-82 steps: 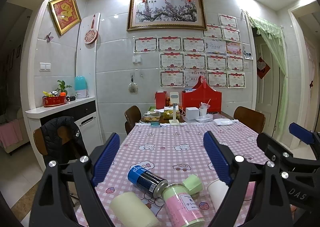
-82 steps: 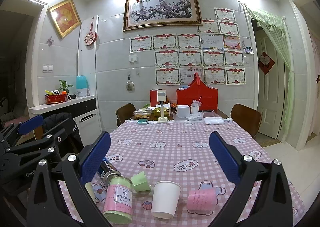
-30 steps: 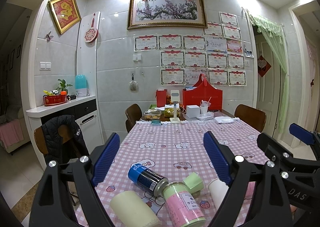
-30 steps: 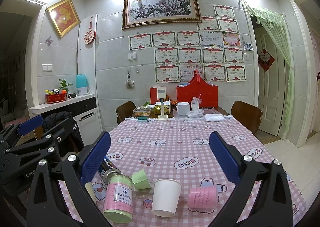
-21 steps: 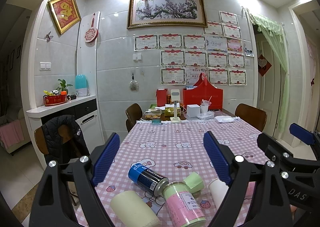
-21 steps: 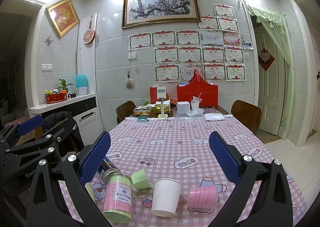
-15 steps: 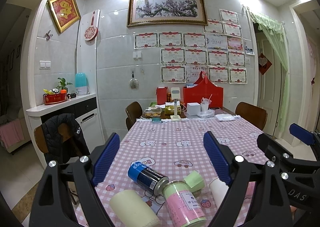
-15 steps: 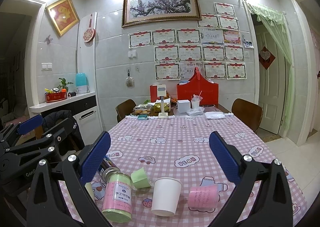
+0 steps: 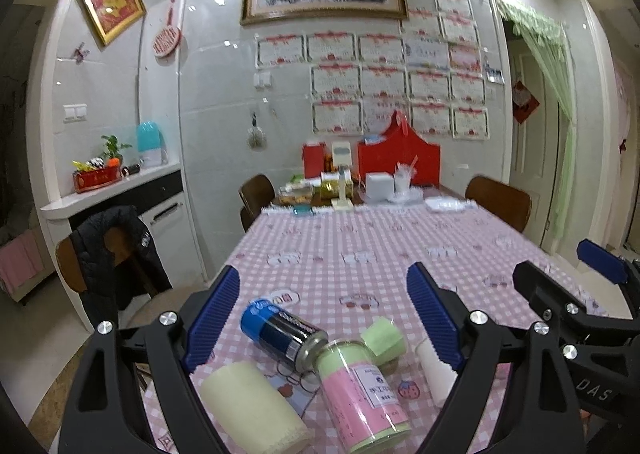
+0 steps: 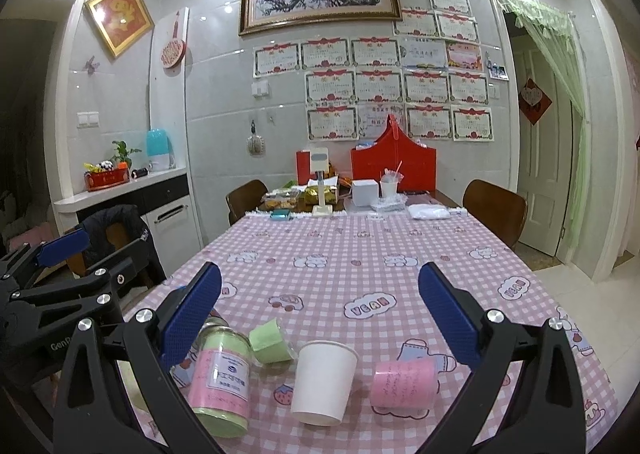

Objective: Flip cup upside down
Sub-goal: 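Move the open left gripper down around the white paper cup, then close the left gripper on the white paper cup and lift it, then bring the cup to the right gripper while the right gripper closes on it and left releases, then carry the white paper cup upright in the right gripper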

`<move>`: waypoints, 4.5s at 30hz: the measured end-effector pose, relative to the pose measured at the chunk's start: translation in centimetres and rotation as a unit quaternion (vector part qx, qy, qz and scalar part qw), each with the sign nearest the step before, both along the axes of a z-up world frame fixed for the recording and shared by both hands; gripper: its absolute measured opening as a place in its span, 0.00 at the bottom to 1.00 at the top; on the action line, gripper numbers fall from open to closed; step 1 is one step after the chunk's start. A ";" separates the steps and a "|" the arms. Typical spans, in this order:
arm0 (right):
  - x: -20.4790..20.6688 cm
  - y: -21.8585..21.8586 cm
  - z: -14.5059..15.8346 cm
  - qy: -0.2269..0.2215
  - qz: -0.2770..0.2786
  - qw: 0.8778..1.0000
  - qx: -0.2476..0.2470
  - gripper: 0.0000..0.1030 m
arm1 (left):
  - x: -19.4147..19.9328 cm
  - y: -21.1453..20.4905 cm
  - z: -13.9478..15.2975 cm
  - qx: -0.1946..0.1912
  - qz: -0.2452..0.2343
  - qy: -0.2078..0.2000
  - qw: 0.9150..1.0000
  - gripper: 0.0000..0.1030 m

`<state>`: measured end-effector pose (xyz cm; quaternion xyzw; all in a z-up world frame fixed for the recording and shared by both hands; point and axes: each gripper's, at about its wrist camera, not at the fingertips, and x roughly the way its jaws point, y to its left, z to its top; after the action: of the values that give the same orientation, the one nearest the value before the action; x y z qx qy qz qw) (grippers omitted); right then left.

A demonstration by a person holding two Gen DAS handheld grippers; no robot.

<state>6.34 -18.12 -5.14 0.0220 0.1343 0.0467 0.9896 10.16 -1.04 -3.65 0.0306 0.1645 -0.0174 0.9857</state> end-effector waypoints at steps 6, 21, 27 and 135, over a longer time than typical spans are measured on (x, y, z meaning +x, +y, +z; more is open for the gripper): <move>1.2 -1.7 -1.5 0.034 -0.010 0.999 0.000 0.92 | 3.2 -1.5 -2.3 -0.012 -0.035 0.081 0.996 0.82; 3.7 -9.8 -4.9 0.119 -0.080 0.989 0.038 0.92 | 8.9 -9.2 -8.7 -0.028 -0.087 0.226 0.970 0.82; 4.1 -10.9 -5.7 0.132 -0.071 0.988 0.046 0.92 | 9.4 -12.5 -10.7 0.009 -0.091 0.247 0.965 0.82; 6.8 2.1 -11.5 0.328 0.044 0.943 0.039 0.84 | 5.1 2.3 -9.8 -0.027 -0.031 0.223 0.974 0.69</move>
<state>13.18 -16.06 -16.63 0.0686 0.4503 0.0852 0.8862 15.25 1.28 -13.42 0.0046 0.3787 -0.0588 0.9236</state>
